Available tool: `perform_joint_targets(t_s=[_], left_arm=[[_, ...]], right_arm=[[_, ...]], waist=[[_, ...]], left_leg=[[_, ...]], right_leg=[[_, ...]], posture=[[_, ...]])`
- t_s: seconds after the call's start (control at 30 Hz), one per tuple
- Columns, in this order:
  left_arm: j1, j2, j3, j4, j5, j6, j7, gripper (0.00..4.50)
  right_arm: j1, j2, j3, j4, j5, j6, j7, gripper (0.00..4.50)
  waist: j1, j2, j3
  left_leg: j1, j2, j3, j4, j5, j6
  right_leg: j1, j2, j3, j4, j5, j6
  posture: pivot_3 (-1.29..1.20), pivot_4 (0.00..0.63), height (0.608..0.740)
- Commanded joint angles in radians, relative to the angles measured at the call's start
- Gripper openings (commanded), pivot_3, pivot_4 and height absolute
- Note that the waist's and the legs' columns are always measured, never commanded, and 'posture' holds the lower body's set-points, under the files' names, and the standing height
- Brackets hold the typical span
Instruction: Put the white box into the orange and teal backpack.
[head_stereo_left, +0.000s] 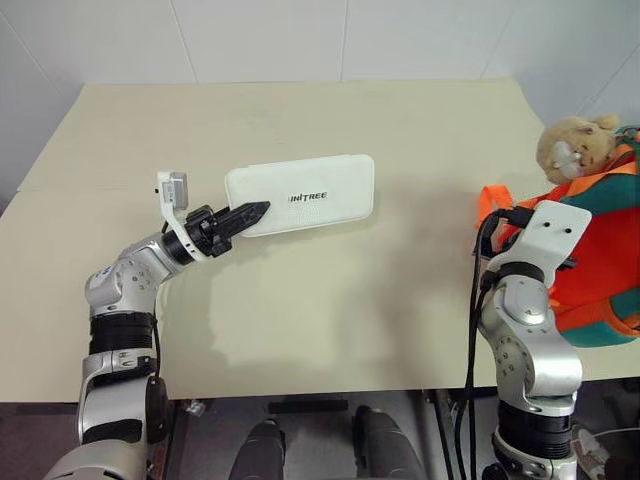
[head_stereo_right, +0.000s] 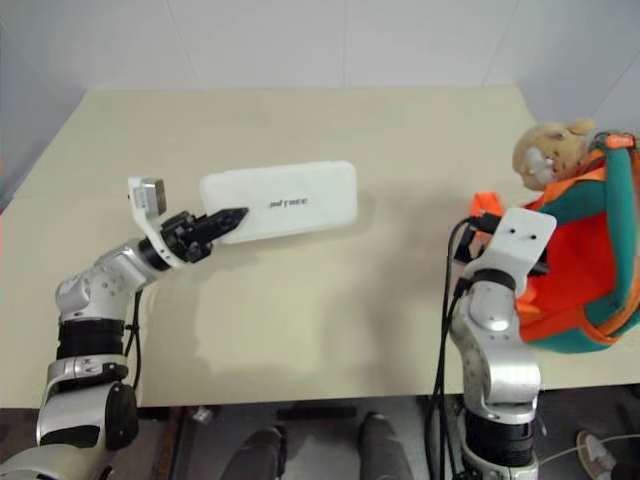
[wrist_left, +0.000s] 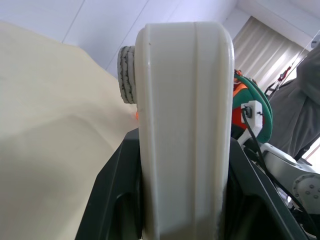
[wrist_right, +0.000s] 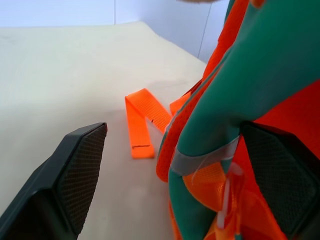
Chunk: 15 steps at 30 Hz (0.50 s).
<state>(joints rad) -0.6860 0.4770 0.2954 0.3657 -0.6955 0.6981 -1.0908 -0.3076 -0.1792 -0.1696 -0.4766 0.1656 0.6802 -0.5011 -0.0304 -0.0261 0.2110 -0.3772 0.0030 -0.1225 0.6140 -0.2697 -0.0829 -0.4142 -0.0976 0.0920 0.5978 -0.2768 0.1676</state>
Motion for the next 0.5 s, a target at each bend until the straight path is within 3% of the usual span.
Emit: perform_joint_targets(t_s=[0.03,0.13,0.23,0.5], left_arm=[[-0.003,0.033,0.032,-0.048,-0.033,-0.009,-0.009,1.38],[0.005,0.045,0.040,-0.052,-0.036,-0.010,-0.005,1.38],[0.025,0.049,0.047,-0.070,-0.044,-0.006,0.003,1.38],[0.059,0.043,0.060,-0.109,-0.058,-0.002,0.031,1.38]], right_arm=[[-0.035,0.024,-0.022,0.017,-0.037,-0.065,0.017,4.50],[-0.049,0.050,-0.033,0.042,-0.045,-0.087,0.029,4.50],[-0.055,0.068,-0.035,0.064,-0.055,-0.125,0.044,3.90],[-0.062,0.091,-0.041,0.124,-0.107,-0.239,0.060,1.14]], waist=[[0.000,0.000,0.000],[-0.001,0.000,0.000],[-0.005,0.000,0.000],[-0.007,0.000,0.000]], left_leg=[[0.000,0.000,0.000,0.000,0.000,0.000],[0.000,0.000,0.000,0.000,0.000,0.000],[0.000,0.000,0.000,0.000,0.000,0.000],[0.001,0.000,0.000,0.000,0.000,-0.001]], right_leg=[[0.000,0.000,0.000,0.000,0.000,0.000],[0.000,0.000,0.000,0.001,0.000,0.000],[0.000,0.000,0.000,0.001,0.000,0.000],[0.000,0.000,0.000,0.002,0.000,0.000]], posture=[[0.00,0.150,0.740],[0.00,0.150,0.740],[0.00,0.150,0.740],[0.00,0.150,0.740]])
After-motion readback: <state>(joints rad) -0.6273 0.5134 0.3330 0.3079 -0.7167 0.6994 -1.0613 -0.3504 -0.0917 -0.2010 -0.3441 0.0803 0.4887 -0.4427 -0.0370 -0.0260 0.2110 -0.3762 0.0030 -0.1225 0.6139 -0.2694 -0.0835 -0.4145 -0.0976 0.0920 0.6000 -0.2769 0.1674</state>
